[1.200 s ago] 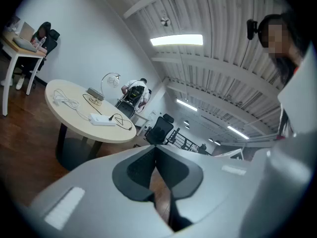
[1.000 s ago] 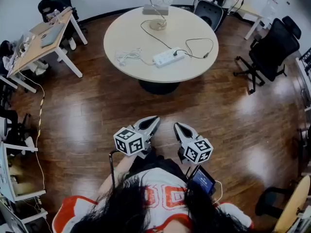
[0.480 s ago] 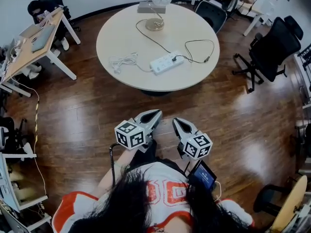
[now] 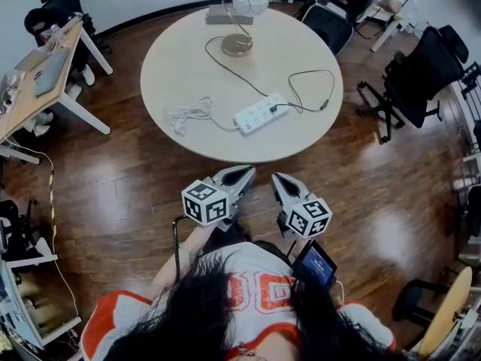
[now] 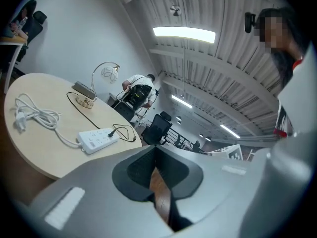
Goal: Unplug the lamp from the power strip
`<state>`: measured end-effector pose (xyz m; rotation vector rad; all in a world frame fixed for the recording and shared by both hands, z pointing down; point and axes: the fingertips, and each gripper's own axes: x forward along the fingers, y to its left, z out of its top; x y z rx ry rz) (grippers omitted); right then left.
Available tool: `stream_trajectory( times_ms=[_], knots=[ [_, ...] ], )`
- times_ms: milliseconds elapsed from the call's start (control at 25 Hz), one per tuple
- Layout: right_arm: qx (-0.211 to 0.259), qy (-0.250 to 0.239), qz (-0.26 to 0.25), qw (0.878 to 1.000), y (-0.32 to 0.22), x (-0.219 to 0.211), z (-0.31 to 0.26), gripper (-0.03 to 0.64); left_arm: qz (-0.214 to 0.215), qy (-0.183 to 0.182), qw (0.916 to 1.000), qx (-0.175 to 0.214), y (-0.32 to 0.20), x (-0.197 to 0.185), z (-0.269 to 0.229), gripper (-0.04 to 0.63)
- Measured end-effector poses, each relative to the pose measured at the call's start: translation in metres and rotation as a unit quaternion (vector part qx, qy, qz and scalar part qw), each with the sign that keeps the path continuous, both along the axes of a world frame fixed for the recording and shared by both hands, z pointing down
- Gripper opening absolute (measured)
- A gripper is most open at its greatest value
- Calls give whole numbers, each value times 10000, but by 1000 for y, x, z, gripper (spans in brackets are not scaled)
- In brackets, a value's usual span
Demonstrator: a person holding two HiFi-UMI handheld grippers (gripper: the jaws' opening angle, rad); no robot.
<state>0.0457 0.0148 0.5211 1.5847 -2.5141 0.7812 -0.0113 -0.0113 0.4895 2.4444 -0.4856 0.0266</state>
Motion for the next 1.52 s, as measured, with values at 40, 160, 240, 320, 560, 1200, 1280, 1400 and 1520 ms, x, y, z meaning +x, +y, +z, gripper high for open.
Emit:
stream_trajectory(
  times_ms=[40, 160, 240, 320, 560, 1200, 1280, 1400, 1520],
  knots=[
    [-8, 20, 27, 10000, -5, 1, 0, 0, 19, 13, 10000, -4, -5, 1, 0, 0],
    [-69, 80, 59, 9999, -17, 2, 1, 0, 42, 43, 10000, -22, -19, 3, 0, 0],
    [-105, 103, 70, 9999, -23, 3, 1, 0, 45, 52, 10000, -54, -27, 4, 1, 0],
    [-132, 118, 85, 9998, -30, 5, 1, 0, 45, 53, 9999, -89, -34, 5, 2, 0],
    [-198, 123, 63, 9997, -49, 12, 1, 0, 11, 2, 9999, -162, -53, 12, 6, 0],
    [-485, 763, -319, 9954, -139, 69, 38, 0, -378, -432, 9980, -270, -131, 55, 42, 0],
    [-559, 891, -381, 9937, -149, 74, 47, 0, -412, -576, 9970, -307, -140, 60, 51, 0],
    [-647, 1090, -520, 9906, -164, 80, 61, 2, -417, -812, 9952, -350, -153, 70, 66, 0],
    [-797, 1213, -693, 9870, -176, 81, 78, 2, -360, -1101, 9926, -363, -163, 79, 80, 0]
  ],
)
